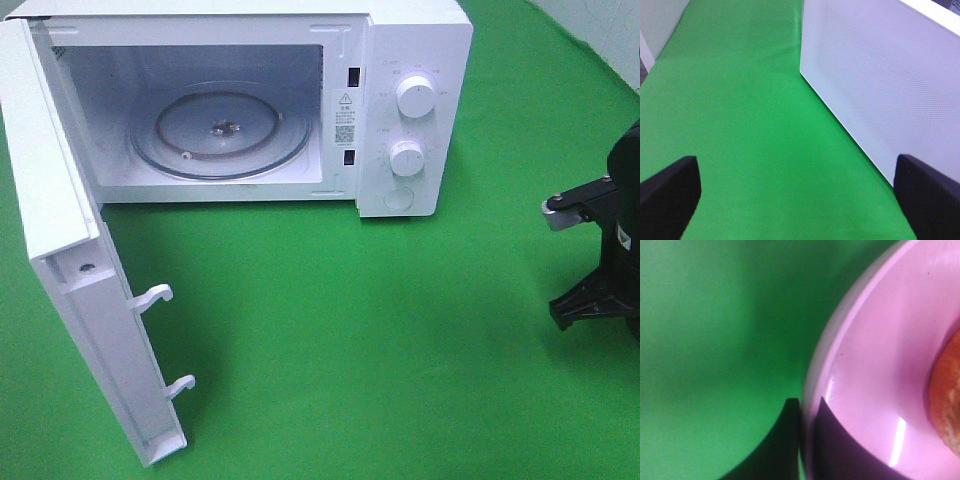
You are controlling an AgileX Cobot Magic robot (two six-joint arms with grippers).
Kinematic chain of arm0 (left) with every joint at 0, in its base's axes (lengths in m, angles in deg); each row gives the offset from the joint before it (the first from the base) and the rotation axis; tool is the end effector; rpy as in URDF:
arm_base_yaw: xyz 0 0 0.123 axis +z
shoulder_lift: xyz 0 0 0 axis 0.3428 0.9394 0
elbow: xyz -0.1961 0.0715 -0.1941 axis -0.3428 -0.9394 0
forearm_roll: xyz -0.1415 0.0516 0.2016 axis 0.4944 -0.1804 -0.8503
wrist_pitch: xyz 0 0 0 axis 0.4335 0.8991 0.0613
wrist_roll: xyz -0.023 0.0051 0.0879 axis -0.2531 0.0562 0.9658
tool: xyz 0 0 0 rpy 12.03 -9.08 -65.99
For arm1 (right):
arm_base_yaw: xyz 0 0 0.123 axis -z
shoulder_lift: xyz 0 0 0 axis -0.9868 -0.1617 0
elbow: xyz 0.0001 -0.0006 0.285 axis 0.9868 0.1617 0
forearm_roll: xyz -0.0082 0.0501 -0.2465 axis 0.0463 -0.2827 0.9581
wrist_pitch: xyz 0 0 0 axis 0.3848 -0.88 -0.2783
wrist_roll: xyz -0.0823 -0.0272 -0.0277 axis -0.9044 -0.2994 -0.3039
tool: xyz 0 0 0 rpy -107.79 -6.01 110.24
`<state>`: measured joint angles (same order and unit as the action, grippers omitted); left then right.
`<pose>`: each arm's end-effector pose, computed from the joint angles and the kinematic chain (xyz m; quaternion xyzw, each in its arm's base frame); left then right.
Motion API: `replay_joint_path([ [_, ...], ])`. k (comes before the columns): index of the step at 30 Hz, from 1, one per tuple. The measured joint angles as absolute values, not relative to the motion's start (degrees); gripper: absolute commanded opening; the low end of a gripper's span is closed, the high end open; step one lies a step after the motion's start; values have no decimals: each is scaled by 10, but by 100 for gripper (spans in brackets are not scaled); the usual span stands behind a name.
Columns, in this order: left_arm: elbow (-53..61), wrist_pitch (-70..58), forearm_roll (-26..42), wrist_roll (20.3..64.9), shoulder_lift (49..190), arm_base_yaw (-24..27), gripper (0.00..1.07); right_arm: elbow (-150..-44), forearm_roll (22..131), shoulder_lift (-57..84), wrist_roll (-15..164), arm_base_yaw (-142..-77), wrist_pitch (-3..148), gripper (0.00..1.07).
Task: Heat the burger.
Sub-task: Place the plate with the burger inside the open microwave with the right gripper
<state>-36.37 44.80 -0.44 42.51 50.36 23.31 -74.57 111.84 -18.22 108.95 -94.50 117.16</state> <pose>-0.0085 -0.0093 0.2812 0.0063 0.8501 -0.0227 0.5260 0.2730 0.0309 0.1309 -0.0986 0.9749 -0.1905 0.0594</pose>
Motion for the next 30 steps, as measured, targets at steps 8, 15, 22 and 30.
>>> replay_joint_path([
  [8, -364, 448, -4, 425, 504, 233, 98, -711, 1127, -132, 1111, -1004, 1184, 0],
  [15, -364, 448, -4, 425, 504, 233, 98, -679, 1126, -92, 1120, -1034, 1196, 0],
  [22, -364, 448, -4, 425, 504, 233, 98, -643, 1124, -31, 1123, -1087, 1224, 0],
  [30, -364, 448, -4, 425, 504, 233, 98, -609, 1122, 42, 1130, -1150, 1267, 0],
])
